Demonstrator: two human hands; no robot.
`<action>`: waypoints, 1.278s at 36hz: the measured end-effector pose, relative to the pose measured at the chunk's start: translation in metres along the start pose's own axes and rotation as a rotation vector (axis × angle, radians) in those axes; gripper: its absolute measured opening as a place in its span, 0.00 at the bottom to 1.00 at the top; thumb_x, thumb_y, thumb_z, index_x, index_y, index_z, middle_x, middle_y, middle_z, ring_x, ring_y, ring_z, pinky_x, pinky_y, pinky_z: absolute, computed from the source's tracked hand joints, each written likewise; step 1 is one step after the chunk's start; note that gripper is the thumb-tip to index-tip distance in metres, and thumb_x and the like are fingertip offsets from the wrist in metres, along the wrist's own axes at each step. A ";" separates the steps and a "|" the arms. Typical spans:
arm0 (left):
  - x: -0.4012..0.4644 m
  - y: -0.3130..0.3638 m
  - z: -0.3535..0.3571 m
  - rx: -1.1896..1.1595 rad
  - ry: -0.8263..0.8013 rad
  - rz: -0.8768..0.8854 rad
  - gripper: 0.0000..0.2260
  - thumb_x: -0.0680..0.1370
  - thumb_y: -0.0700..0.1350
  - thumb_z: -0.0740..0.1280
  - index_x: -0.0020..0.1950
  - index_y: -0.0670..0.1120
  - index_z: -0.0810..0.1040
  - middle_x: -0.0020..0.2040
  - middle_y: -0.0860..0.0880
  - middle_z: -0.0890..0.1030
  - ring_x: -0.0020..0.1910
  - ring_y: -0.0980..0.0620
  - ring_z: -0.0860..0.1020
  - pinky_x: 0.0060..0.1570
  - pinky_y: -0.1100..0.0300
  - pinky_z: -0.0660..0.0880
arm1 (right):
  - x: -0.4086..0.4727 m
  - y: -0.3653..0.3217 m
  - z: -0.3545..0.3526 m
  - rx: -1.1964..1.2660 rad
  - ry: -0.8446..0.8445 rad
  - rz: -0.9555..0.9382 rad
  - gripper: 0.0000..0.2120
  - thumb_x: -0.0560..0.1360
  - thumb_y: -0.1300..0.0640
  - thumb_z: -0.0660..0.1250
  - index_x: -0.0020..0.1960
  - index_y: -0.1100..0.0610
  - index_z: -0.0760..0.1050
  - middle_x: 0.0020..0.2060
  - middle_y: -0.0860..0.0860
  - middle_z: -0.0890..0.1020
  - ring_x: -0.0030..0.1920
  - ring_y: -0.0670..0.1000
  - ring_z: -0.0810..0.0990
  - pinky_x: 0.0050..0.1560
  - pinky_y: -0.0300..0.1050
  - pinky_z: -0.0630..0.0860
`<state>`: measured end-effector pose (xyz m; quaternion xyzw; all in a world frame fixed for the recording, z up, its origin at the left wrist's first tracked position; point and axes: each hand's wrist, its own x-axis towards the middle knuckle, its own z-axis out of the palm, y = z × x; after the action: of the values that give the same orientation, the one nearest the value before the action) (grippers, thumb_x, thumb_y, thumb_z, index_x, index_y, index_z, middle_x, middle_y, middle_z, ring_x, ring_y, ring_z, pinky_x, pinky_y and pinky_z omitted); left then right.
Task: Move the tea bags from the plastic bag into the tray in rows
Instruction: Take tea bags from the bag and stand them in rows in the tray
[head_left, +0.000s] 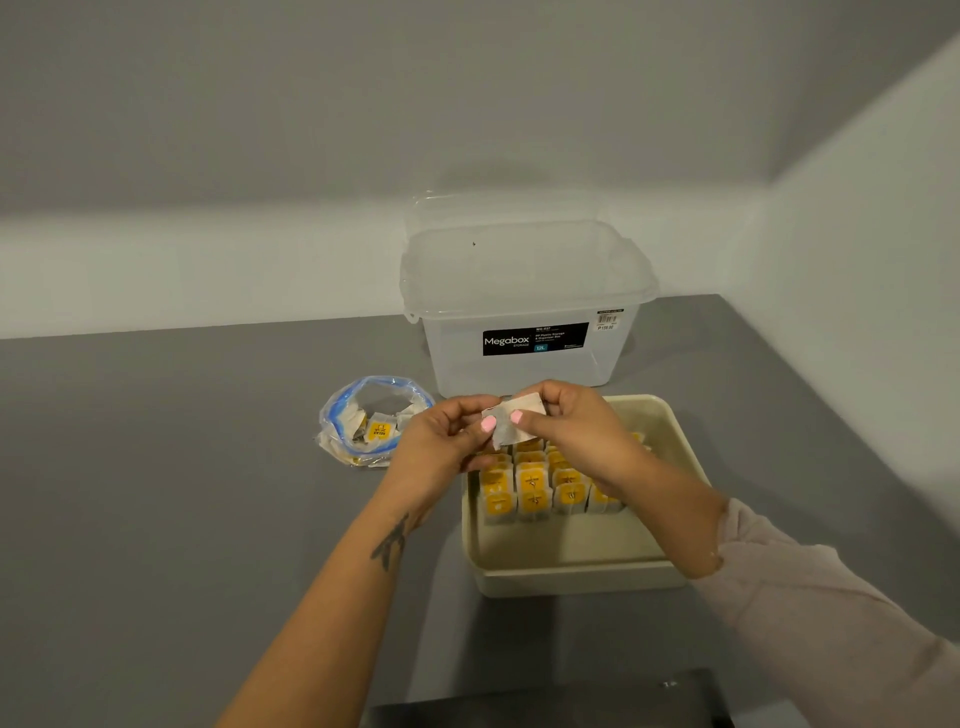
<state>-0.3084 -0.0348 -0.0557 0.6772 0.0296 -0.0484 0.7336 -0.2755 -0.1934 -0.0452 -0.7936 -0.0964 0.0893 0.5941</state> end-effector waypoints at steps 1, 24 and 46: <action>0.000 -0.001 0.001 -0.009 0.012 0.003 0.08 0.76 0.38 0.67 0.54 0.46 0.79 0.46 0.45 0.82 0.40 0.55 0.82 0.37 0.66 0.79 | 0.000 0.000 0.000 -0.009 0.005 -0.012 0.07 0.74 0.61 0.70 0.50 0.53 0.78 0.46 0.52 0.84 0.47 0.50 0.83 0.45 0.38 0.78; 0.002 -0.002 0.003 -0.055 0.148 0.076 0.05 0.70 0.36 0.72 0.42 0.37 0.78 0.39 0.43 0.84 0.37 0.51 0.83 0.34 0.64 0.80 | -0.002 0.000 0.004 0.355 -0.093 0.206 0.20 0.71 0.67 0.72 0.60 0.60 0.73 0.49 0.56 0.82 0.42 0.51 0.84 0.40 0.41 0.81; 0.000 0.002 0.008 -0.037 0.119 0.061 0.13 0.71 0.47 0.71 0.50 0.43 0.73 0.46 0.42 0.83 0.43 0.48 0.84 0.38 0.59 0.81 | -0.002 -0.004 0.003 0.556 -0.049 0.260 0.11 0.71 0.68 0.70 0.50 0.57 0.74 0.40 0.54 0.83 0.36 0.49 0.84 0.36 0.39 0.80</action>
<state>-0.3083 -0.0426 -0.0526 0.6659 0.0535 0.0149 0.7440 -0.2782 -0.1895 -0.0421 -0.6040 0.0196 0.2065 0.7695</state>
